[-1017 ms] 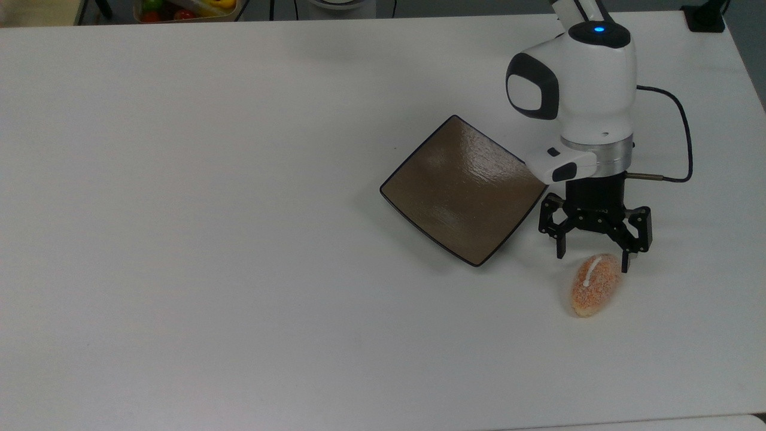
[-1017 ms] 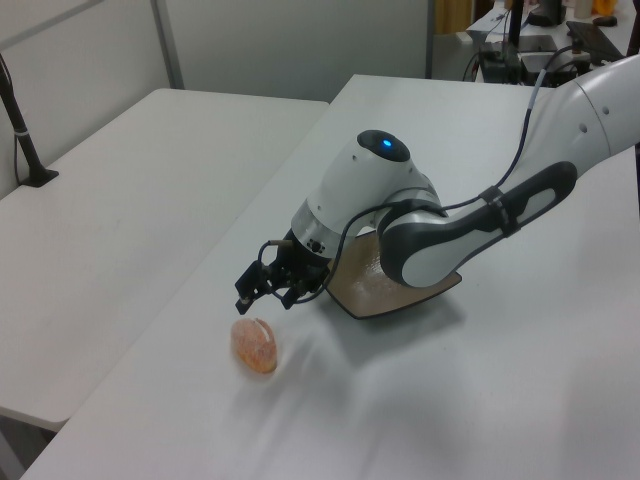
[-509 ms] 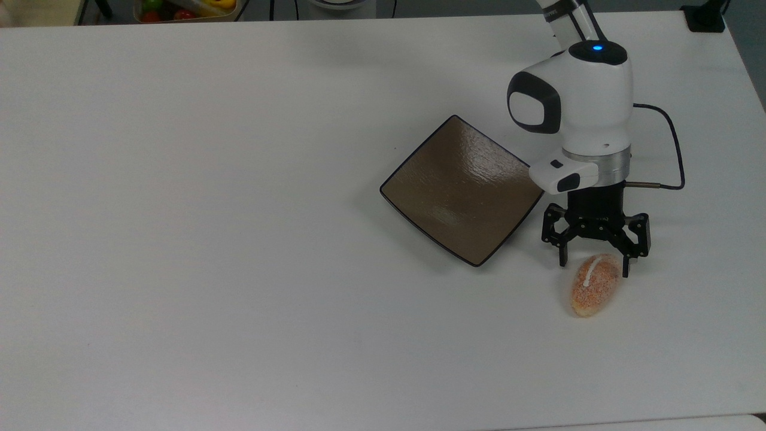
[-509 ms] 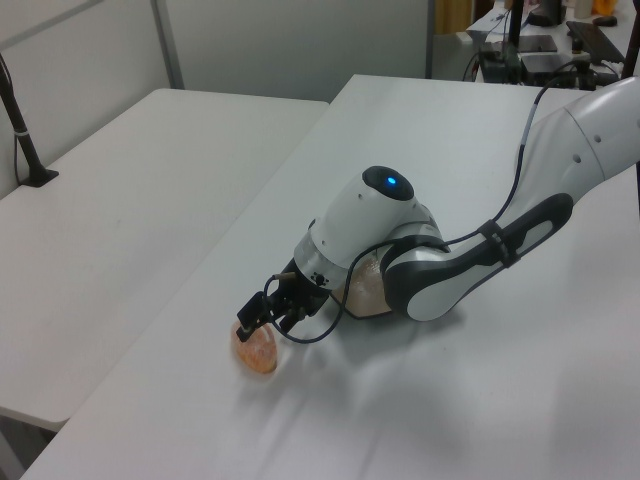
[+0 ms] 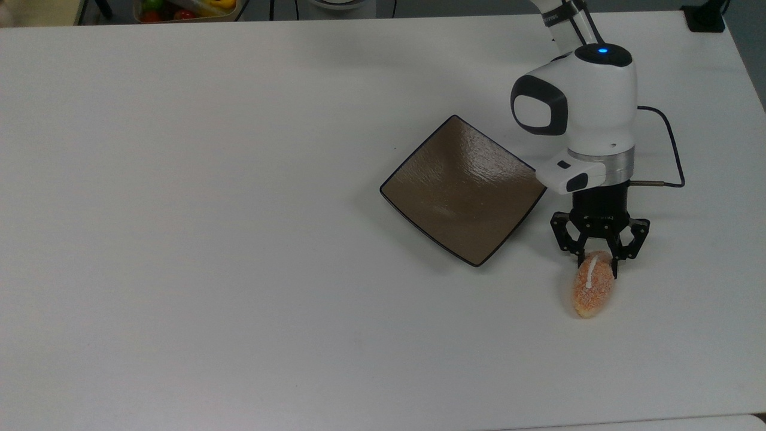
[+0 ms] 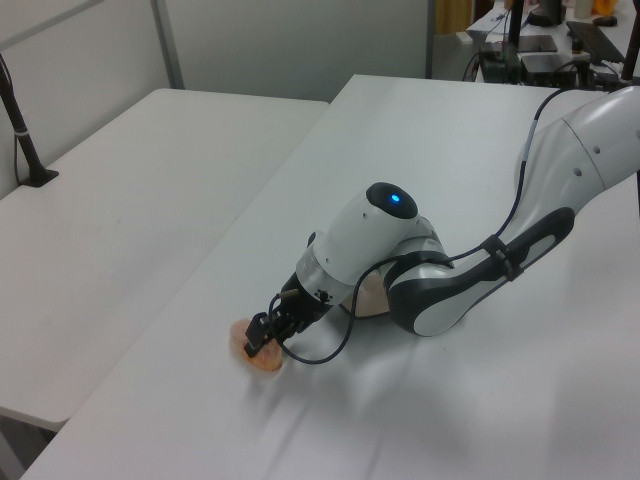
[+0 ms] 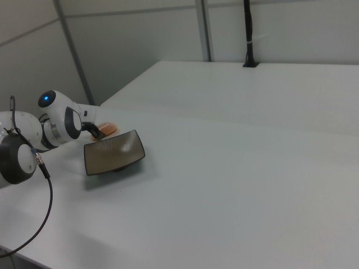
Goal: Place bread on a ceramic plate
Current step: 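Lower the gripper onto the bread roll and close on it, then lift the bread roll and carry it over the brown plate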
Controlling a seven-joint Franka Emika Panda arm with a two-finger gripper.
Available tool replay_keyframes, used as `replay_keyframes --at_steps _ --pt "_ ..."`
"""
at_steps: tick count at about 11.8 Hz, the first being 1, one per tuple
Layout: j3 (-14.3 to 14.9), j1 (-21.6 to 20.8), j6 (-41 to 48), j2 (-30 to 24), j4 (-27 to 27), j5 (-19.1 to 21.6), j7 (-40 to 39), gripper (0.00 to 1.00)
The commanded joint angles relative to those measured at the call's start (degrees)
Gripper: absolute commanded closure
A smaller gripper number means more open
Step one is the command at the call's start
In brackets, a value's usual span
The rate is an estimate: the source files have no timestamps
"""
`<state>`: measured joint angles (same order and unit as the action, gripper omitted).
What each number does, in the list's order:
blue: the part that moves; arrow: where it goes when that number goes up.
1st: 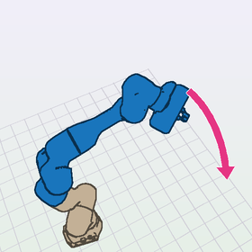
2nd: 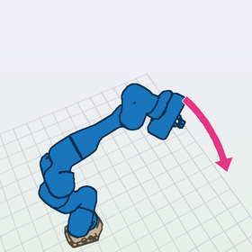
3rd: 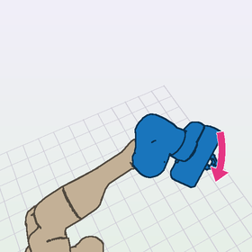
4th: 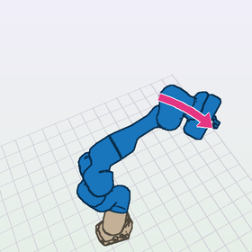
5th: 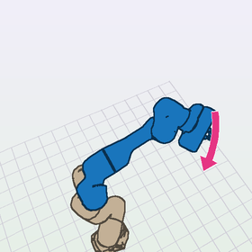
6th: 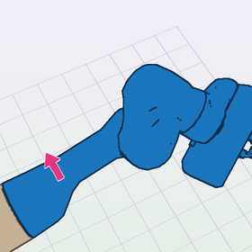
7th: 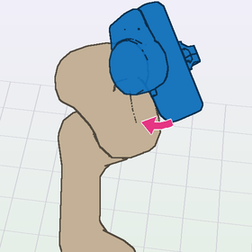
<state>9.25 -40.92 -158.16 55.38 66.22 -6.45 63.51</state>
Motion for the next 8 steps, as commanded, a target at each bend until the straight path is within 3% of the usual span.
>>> replay_keyframes --at_steps 1,4,8 --pt "1.29 -0.92 -0.92 0.96 -1.09 -0.94 1.53 0.66" --pt "1.12 -1.0 -0.66 -0.96 -0.22 -1.81 1.53 0.66" --pt "-0.29 -0.48 -0.66 -13.78 12.24 -5.23 1.09 0.66"
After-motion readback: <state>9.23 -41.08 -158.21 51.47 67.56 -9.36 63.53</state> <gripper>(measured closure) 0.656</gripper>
